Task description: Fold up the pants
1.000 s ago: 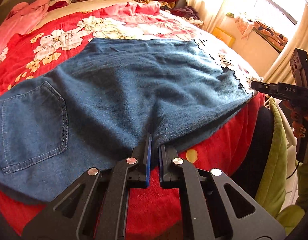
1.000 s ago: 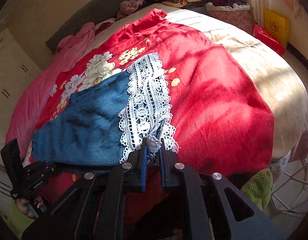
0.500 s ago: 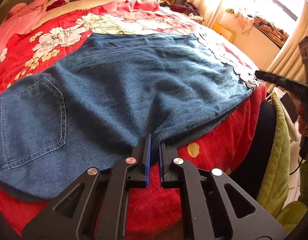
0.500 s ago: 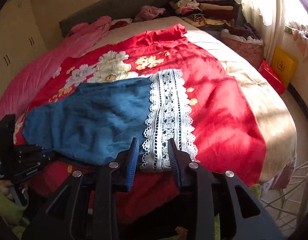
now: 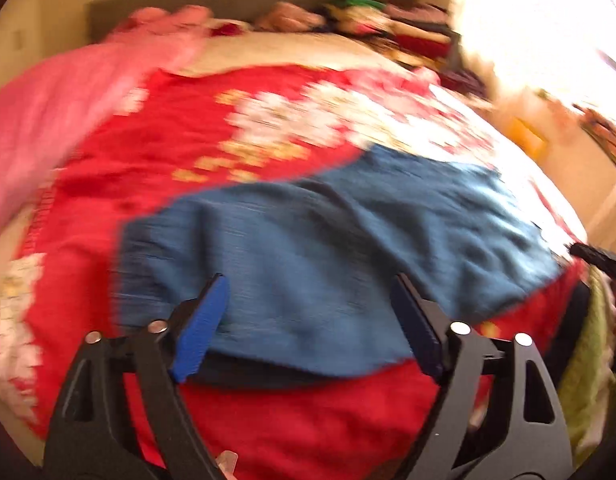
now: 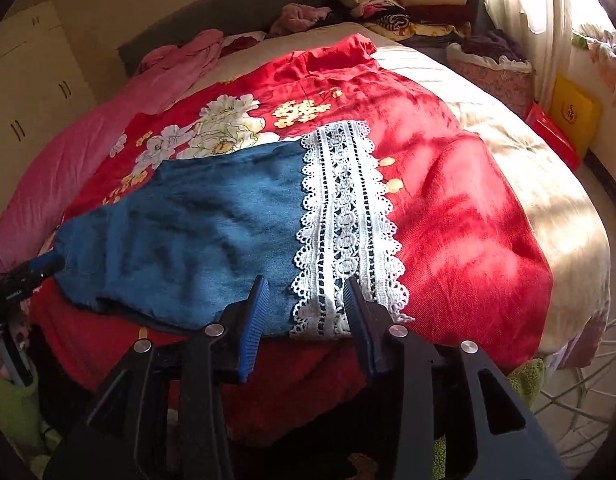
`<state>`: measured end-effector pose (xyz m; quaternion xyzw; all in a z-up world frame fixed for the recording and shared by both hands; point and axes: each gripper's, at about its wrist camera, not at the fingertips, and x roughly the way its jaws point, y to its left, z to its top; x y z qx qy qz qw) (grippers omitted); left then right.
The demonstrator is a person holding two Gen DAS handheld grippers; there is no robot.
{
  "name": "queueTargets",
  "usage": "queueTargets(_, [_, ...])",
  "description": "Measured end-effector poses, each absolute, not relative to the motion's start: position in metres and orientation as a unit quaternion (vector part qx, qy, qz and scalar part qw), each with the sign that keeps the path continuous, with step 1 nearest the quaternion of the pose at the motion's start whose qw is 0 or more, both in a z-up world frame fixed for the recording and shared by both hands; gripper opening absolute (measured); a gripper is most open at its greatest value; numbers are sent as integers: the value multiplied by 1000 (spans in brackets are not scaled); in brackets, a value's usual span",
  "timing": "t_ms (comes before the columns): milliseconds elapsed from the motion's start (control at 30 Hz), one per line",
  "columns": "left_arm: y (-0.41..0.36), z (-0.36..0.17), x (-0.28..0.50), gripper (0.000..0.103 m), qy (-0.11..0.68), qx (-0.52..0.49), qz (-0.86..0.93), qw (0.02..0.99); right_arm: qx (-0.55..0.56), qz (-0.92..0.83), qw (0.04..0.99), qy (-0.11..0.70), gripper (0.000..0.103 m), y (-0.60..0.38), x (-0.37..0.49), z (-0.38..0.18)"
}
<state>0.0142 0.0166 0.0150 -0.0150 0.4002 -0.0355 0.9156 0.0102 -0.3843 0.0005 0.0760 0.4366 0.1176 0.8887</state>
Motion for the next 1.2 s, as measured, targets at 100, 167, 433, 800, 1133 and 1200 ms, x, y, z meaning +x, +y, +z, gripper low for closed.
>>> queueTargets(100, [58,14,24,89,406,-39,40,912,74,125,887,439,40,-380,14,-1])
queueTargets(167, [76,6,33,89,423,-54,71,902,70,127,885,442,40,-377,17,-3])
queueTargets(433, [84,-9,47,33,413,-30,85,906,62,119,875,465,46,-378,22,-19])
queueTargets(800, [97,-3,45,52,397,-18,131,908,54,124,873,469,47,-374,19,-25])
queueTargets(1133, [37,52,34,86,332,9,29,943,82,131,887,435,46,-381,33,-1])
queueTargets(1200, [19,48,44,88,349,-11,-23,937,84,131,890,429,46,-382,42,6])
